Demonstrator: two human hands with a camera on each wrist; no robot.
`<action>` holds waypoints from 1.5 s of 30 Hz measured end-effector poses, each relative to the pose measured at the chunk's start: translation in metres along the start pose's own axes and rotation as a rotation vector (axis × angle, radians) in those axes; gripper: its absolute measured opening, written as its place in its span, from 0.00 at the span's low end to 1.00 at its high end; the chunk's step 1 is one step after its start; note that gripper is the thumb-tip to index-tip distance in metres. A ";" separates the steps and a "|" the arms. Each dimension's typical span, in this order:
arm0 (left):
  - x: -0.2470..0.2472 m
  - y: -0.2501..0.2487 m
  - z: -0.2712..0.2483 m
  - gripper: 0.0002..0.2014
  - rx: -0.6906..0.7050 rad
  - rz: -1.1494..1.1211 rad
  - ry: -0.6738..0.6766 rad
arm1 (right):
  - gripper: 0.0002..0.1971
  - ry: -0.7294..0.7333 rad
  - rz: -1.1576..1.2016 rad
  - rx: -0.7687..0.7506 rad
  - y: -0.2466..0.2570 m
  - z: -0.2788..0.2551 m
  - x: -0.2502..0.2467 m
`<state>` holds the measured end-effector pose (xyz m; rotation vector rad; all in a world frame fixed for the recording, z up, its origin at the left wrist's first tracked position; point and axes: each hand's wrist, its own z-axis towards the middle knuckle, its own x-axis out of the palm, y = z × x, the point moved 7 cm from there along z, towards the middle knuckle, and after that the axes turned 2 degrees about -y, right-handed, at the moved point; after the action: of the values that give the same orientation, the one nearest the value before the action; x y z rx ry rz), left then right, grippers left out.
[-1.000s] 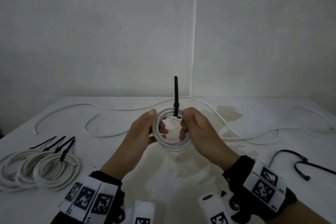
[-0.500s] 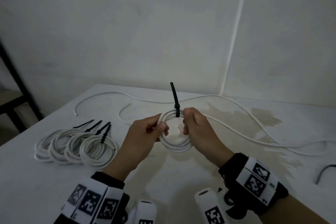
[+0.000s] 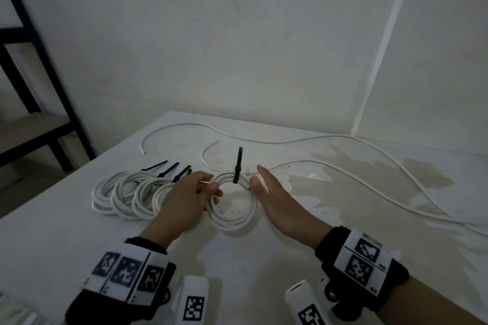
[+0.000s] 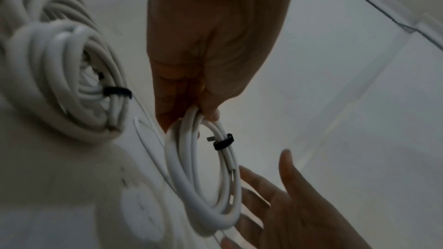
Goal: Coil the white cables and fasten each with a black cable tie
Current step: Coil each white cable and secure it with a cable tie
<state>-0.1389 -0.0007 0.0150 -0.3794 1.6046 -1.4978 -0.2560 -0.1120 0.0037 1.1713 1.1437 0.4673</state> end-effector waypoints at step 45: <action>0.073 -0.033 0.052 0.32 0.186 0.925 0.329 | 0.06 -0.031 -0.761 -0.145 -0.024 0.079 -0.068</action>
<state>-0.1514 -0.0950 0.0231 0.6745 1.5303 -0.9773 -0.2196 -0.2128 0.0093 0.5462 1.3978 -0.0559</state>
